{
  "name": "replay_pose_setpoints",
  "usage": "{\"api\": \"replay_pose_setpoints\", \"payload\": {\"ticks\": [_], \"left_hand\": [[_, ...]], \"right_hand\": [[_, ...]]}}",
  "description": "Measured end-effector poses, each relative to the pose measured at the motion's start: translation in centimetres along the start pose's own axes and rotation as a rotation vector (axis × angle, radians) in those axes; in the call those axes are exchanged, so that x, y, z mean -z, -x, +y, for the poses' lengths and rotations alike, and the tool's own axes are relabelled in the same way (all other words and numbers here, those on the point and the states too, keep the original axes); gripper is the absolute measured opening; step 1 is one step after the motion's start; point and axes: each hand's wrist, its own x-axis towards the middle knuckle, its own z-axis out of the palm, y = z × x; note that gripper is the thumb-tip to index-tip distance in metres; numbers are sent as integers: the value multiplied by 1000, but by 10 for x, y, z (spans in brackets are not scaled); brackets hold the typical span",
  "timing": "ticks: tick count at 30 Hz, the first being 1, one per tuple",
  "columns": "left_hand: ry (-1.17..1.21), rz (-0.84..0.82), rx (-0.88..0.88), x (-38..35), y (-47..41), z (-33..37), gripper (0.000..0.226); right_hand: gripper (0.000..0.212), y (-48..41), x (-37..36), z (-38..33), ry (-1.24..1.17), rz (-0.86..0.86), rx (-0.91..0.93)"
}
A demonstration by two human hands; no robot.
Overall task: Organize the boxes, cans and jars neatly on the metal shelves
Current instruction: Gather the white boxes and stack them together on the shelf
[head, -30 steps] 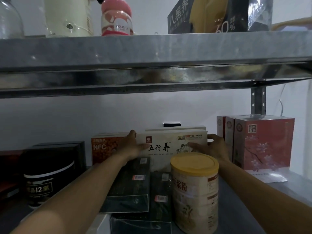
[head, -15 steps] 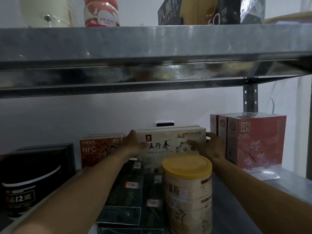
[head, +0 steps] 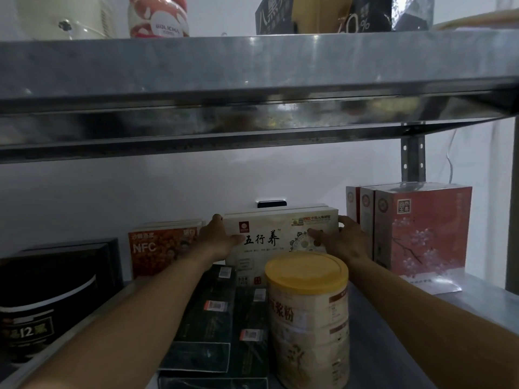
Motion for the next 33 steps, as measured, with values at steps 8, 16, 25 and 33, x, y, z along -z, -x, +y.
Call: {"api": "replay_pose_setpoints", "payload": {"ticks": [8, 16, 25, 33], "left_hand": [[20, 8, 6, 1, 5, 3, 43], [19, -9, 15, 3, 8, 4, 44], [-106, 40, 33, 15, 27, 16, 71], [-294, 18, -101, 37, 86, 21, 64]], "right_hand": [[62, 1, 0, -3, -14, -2, -18], [61, 2, 2, -4, 39, -22, -10], [80, 22, 23, -33, 242, 40, 181], [60, 84, 60, -80, -1, -96, 296]]}}
